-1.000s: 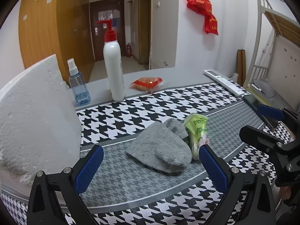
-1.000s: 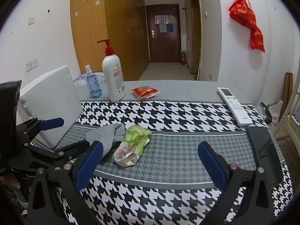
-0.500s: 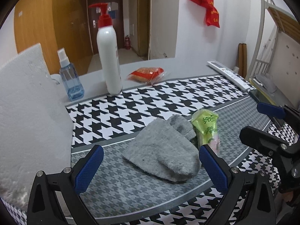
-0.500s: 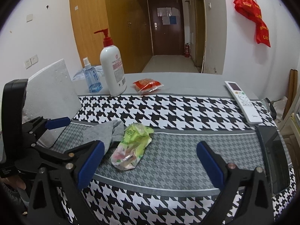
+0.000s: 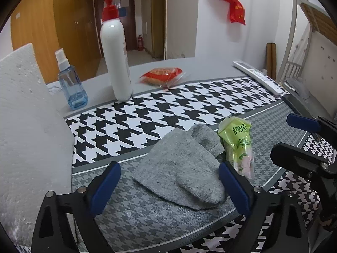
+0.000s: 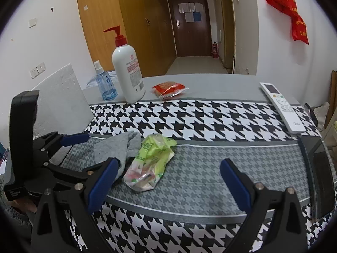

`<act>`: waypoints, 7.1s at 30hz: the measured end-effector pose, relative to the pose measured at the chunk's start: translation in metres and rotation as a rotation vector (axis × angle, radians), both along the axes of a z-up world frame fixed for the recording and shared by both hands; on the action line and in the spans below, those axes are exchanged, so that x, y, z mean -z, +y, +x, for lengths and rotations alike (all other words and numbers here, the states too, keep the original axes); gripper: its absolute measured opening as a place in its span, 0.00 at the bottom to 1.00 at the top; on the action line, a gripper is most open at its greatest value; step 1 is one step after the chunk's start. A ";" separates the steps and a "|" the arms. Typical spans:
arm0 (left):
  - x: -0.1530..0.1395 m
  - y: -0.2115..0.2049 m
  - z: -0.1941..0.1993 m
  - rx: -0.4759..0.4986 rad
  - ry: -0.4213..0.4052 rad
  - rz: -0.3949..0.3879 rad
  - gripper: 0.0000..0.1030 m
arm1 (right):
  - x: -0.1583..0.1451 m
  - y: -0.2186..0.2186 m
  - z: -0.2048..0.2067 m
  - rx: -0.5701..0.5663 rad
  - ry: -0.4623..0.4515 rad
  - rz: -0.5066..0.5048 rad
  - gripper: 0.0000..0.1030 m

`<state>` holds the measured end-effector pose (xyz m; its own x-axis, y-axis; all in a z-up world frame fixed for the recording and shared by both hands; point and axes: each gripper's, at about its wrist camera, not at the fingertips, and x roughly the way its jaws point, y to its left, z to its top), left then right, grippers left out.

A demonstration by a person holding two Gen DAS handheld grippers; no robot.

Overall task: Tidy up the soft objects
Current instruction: 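Lower the left tool onto the grey cloth and close on it, then close the right tool on the green packet while the left tool holds the grey cloth, then carry the grey cloth and green packet up over the white foam box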

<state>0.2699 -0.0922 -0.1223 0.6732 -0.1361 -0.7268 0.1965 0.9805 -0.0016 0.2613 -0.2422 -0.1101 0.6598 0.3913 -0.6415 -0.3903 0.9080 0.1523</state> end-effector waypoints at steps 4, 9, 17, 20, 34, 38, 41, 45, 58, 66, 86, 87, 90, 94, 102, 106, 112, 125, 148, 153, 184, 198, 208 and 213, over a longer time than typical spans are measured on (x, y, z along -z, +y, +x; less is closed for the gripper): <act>0.004 -0.005 0.003 0.018 0.017 0.004 0.83 | 0.002 0.001 0.001 -0.006 0.009 0.001 0.97; 0.009 -0.004 0.005 0.021 0.029 0.001 0.80 | 0.003 0.002 0.001 -0.013 0.015 -0.002 0.97; 0.011 -0.005 0.006 0.027 0.044 0.005 0.60 | 0.007 0.007 0.005 -0.012 0.033 -0.023 0.97; 0.011 -0.003 0.007 0.025 0.043 -0.005 0.56 | 0.007 0.008 0.005 -0.007 0.033 -0.033 0.97; 0.004 0.024 -0.006 -0.029 0.008 -0.104 0.27 | 0.006 0.027 0.001 -0.008 0.021 -0.120 0.97; 0.001 0.024 -0.010 -0.033 -0.011 -0.096 0.27 | 0.006 0.034 0.004 -0.016 0.029 -0.139 0.93; 0.000 0.022 -0.012 -0.030 -0.023 -0.085 0.27 | 0.009 0.038 0.009 -0.014 0.051 -0.162 0.86; 0.000 0.022 -0.012 -0.031 -0.022 -0.078 0.27 | 0.013 0.041 0.014 -0.024 0.081 -0.153 0.80; 0.000 0.022 -0.010 -0.032 -0.013 -0.079 0.27 | 0.026 0.051 0.024 -0.058 0.150 -0.151 0.60; 0.000 0.021 -0.010 -0.032 -0.016 -0.076 0.27 | 0.031 0.045 0.026 -0.041 0.168 -0.156 0.39; -0.006 0.016 -0.019 -0.015 -0.062 -0.060 0.27 | 0.012 0.023 0.001 0.006 0.134 -0.138 0.32; -0.006 0.016 -0.020 -0.013 -0.064 -0.060 0.27 | 0.011 0.022 -0.001 0.010 0.134 -0.137 0.32; -0.008 0.014 -0.022 -0.007 -0.068 -0.061 0.27 | 0.008 0.018 -0.008 0.020 0.127 -0.137 0.32; -0.010 0.012 -0.025 0.002 -0.079 -0.056 0.27 | 0.004 0.016 -0.017 0.024 0.114 -0.133 0.32; -0.014 0.006 -0.033 0.046 -0.075 -0.076 0.27 | -0.005 0.013 -0.038 0.039 0.078 -0.118 0.32; -0.021 0.008 -0.042 0.048 -0.095 -0.082 0.27 | -0.014 0.010 -0.051 0.048 0.051 -0.116 0.32; -0.025 0.013 -0.055 0.049 -0.115 -0.085 0.27 | -0.024 0.010 -0.064 0.052 0.022 -0.106 0.32; -0.047 0.018 -0.078 0.052 -0.179 -0.078 0.27 | -0.042 0.011 -0.084 0.062 -0.029 -0.093 0.32; -0.096 0.028 -0.117 0.033 -0.317 -0.061 0.27 | -0.085 0.016 -0.113 0.058 -0.164 -0.070 0.32; -0.099 0.034 -0.118 0.024 -0.332 -0.057 0.27 | -0.092 0.020 -0.115 0.055 -0.189 -0.076 0.32; -0.150 0.072 -0.143 -0.042 -0.462 -0.049 0.27 | -0.131 0.044 -0.115 -0.008 -0.321 -0.012 0.32; -0.165 0.082 -0.152 -0.098 -0.495 -0.034 0.27 | -0.139 0.060 -0.114 -0.062 -0.341 -0.005 0.32; -0.172 0.103 -0.161 -0.169 -0.519 -0.024 0.27 | -0.144 0.082 -0.114 -0.113 -0.357 0.004 0.32; -0.173 0.112 -0.168 -0.193 -0.527 -0.020 0.27 | -0.147 0.095 -0.114 -0.147 -0.362 0.005 0.32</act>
